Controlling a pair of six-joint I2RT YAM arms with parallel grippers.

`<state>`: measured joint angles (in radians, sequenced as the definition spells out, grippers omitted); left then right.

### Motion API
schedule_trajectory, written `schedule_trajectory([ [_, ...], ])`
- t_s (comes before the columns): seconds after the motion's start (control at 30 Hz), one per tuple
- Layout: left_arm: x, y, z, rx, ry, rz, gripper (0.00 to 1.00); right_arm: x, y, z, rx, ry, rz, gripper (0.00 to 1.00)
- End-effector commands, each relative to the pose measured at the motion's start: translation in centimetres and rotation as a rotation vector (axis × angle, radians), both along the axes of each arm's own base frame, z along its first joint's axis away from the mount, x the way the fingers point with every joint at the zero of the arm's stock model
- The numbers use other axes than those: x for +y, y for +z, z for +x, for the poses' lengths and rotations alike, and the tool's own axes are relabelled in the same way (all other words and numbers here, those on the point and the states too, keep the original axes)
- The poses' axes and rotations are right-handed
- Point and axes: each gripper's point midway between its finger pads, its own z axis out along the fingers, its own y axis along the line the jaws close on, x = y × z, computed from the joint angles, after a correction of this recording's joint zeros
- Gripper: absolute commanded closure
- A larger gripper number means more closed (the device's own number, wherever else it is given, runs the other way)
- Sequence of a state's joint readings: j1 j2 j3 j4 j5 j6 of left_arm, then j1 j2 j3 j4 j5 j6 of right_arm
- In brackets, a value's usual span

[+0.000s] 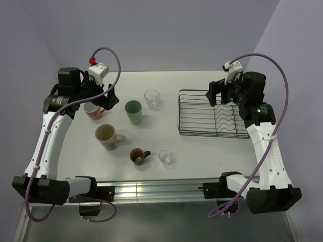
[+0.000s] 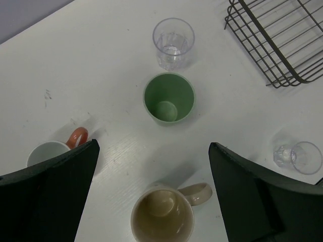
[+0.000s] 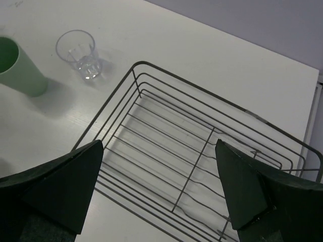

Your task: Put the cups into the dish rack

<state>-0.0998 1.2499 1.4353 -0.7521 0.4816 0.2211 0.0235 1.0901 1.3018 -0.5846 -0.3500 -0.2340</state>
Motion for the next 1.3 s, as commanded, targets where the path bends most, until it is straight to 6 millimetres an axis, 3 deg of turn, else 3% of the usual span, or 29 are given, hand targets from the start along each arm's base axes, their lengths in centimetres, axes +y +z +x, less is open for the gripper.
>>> schedule_trajectory([
  [0.0,-1.3,0.3,-0.9,-0.025,-0.06,0.039,0.01,0.5,0.3,-0.3,0.002,0.029,-0.019,0.0],
  [0.23,-4.0,-2.4,-4.2,0.035,-0.289,0.173,0.01,0.7,-1.8,-1.0,0.055,0.048,-0.024,0.0],
  [0.5,-7.8,-8.3,-11.4,0.219,-0.603,0.303,0.05,0.9,-3.6,-1.2,0.123,0.062,-0.02,0.0],
  [0.63,-8.5,-11.4,-13.5,0.268,-0.66,0.373,0.09,1.1,-3.9,-1.3,0.145,0.071,-0.01,0.0],
  [0.8,-9.2,-14.2,-14.5,0.341,-0.69,0.435,0.24,1.2,-3.9,-1.3,0.156,0.075,-0.008,0.0],
  [1.0,-10.3,-17.2,-14.8,0.416,-0.692,0.455,0.27,1.1,-4.1,-1.4,0.163,0.07,-0.012,0.0],
  [1.27,-9.6,-20.4,-14.0,0.496,-0.562,0.508,0.34,1.0,-4.3,-1.7,0.165,0.063,-0.014,0.0],
])
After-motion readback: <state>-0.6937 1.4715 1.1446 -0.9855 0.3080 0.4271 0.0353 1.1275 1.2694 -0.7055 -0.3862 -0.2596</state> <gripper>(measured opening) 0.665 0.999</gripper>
